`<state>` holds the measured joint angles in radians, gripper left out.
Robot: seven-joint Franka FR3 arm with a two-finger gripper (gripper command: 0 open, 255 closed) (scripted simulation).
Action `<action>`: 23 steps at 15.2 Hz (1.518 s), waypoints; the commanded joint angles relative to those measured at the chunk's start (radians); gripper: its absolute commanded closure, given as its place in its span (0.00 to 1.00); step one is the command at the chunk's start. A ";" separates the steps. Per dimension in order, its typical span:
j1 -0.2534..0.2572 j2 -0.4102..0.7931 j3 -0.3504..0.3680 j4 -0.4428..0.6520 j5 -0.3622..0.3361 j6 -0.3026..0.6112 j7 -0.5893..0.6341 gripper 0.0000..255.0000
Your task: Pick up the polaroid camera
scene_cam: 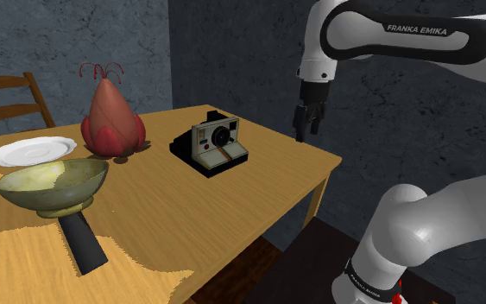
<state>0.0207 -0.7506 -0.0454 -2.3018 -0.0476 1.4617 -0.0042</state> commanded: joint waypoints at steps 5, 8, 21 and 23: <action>0.065 0.144 -0.050 0.087 -0.021 0.074 -0.193 0.00; 0.112 0.251 -0.078 0.163 -0.021 0.118 -0.335 0.00; 0.270 0.664 -0.099 0.553 0.059 0.182 -0.919 0.00; 0.287 0.717 -0.087 0.615 0.073 0.178 -1.001 0.00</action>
<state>0.2983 -0.0614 -0.1384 -1.7179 0.0178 1.6402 -0.9597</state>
